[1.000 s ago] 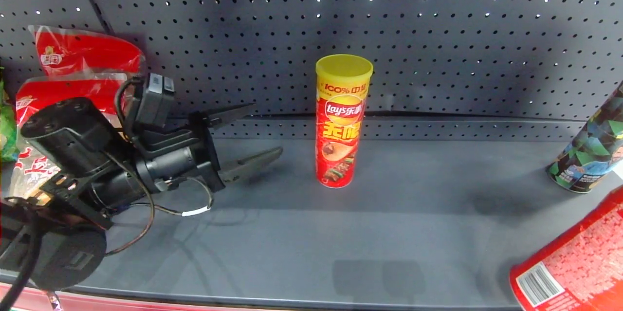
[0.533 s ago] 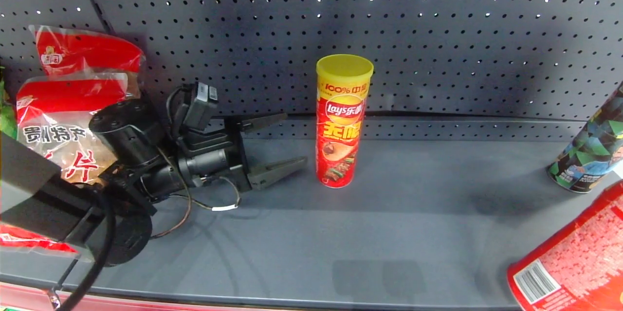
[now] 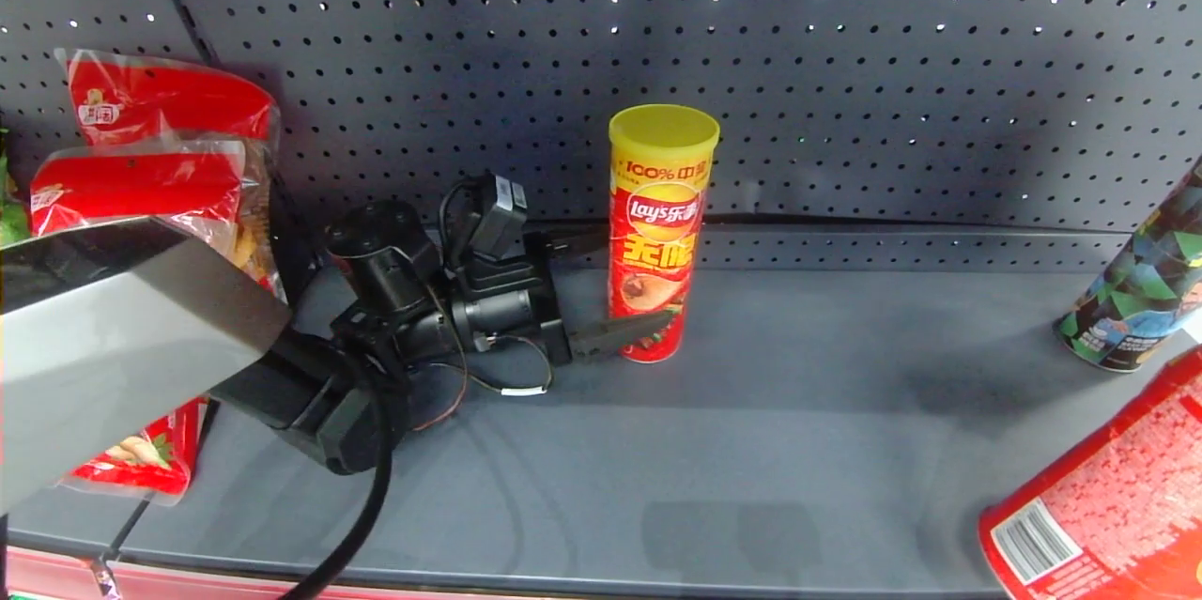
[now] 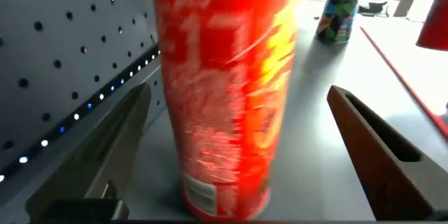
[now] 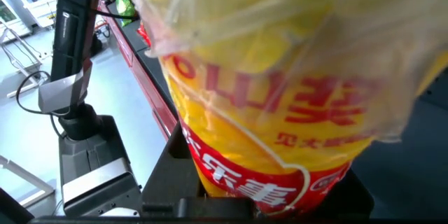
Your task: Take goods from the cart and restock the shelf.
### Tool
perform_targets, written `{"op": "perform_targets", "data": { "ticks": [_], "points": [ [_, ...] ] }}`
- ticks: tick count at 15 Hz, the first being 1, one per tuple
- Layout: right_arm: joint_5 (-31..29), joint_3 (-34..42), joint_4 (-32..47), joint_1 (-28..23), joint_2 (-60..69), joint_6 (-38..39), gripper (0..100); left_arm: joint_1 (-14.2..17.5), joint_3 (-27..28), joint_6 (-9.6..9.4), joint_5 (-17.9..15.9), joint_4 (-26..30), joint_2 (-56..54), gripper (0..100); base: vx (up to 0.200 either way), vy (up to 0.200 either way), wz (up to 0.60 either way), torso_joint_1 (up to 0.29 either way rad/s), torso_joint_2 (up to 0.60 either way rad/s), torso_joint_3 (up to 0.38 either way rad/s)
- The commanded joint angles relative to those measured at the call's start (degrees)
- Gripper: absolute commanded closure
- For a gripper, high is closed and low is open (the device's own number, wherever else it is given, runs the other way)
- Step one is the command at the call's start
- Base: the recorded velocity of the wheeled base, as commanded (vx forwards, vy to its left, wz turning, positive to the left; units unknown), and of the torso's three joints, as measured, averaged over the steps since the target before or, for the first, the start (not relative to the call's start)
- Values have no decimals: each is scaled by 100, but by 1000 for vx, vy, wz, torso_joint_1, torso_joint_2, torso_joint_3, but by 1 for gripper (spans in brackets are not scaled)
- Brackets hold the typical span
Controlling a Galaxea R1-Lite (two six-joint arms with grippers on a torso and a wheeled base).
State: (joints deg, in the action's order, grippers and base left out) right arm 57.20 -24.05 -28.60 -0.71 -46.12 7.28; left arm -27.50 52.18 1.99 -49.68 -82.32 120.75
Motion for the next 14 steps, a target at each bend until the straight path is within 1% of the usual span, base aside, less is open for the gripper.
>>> {"op": "perform_targets", "data": {
  "ticks": [1, 6, 8, 9, 11, 12, 14],
  "points": [
    [2, 6, 3, 0, -3, 2, 100, -1, 196, 3, 37, -3, 291, 0, 0, 0, 0, 0, 0, 0],
    [11, 50, 3, 9, 6, 2, 100, -54, 618, -32, 28, -12, 546, 0, 0, 0, 0, 0, 0, 0],
    [2, 85, 3, 9, 6, -7, 100, -177, 610, -32, 28, -170, 573, 0, 0, 0, 0, 0, 0, 0],
    [11, 85, 3, 9, -3, -7, 100, -291, 566, -23, 28, -302, 581, 0, 0, 0, 0, 0, 0, 0],
    [2, 85, 3, 9, -3, -25, 100, -449, 583, -23, 28, -319, 573, 0, 0, 0, 0, 0, 0, 0],
    [2, 85, 3, 9, -3, -25, 100, -519, 592, -23, 37, -319, 573, 100, 0, 0, 0, 0, 0, 0],
    [11, 85, 3, 9, 6, -25, 100, -554, 601, -5, 37, -311, 573, 100, 0, 0, 0, 0, 0, 0]
  ]
}}
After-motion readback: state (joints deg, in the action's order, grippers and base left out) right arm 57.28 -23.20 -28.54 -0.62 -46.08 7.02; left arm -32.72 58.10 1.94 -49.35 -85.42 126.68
